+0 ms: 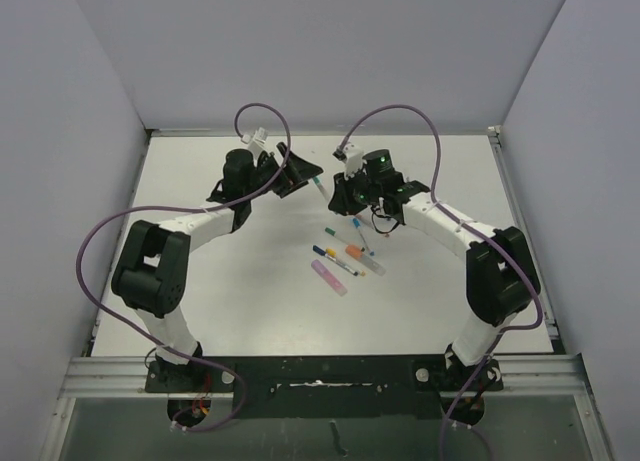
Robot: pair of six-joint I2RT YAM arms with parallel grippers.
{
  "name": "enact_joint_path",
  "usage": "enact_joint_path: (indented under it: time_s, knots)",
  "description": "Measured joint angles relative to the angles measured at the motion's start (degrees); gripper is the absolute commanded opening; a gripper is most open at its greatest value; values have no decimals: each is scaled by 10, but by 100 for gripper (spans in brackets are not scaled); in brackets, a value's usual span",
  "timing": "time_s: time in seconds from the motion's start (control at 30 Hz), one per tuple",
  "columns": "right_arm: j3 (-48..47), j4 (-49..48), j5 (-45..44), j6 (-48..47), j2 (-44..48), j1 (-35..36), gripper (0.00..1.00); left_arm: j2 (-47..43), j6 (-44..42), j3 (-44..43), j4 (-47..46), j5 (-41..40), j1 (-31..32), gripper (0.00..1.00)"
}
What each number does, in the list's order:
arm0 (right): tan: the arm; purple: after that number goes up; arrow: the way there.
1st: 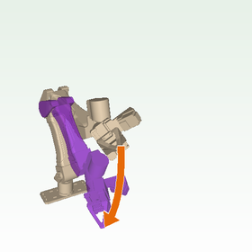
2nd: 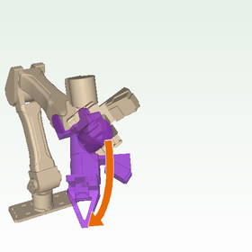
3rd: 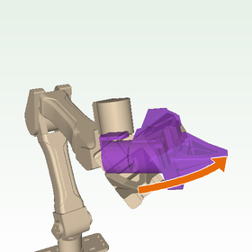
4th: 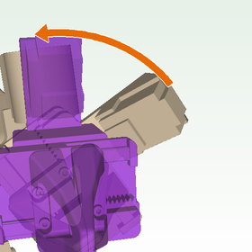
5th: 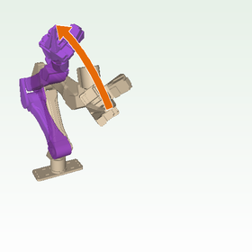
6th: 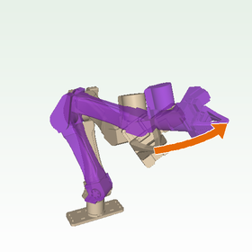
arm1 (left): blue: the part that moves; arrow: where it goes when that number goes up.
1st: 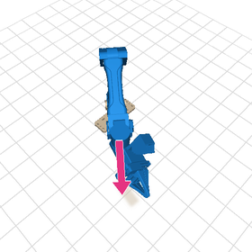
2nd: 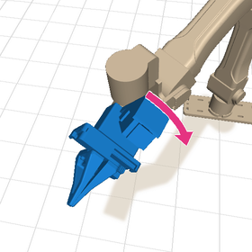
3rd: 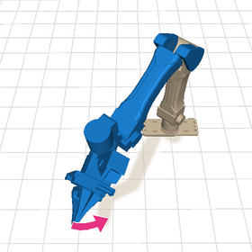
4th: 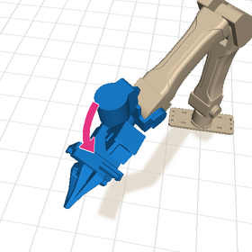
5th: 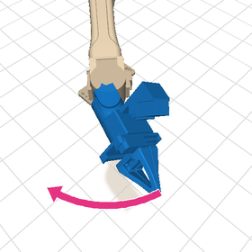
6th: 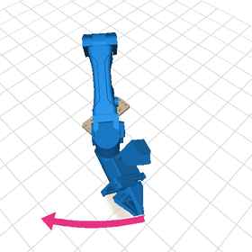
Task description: Open the pen caps
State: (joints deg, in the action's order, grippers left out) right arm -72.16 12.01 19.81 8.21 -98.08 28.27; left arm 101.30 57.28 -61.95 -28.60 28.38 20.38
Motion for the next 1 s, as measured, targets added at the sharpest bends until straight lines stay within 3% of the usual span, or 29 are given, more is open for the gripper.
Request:
enact_joint_path:
  time_s: [0.43, 0.77, 1.0]
  knots:
    - [-5, -10, 4, 7, -1, 29, 0, 3, 8, 0, -17, -3, 3, 68]
    - [-5, -17, 4, 9, -1, 33, 0, 3, 11, 7, -25, -7, 3, 41]
    - [-5, -23, 4, 13, 0, 33, 0, 3, 11, 12, -34, -9, 3, 28]
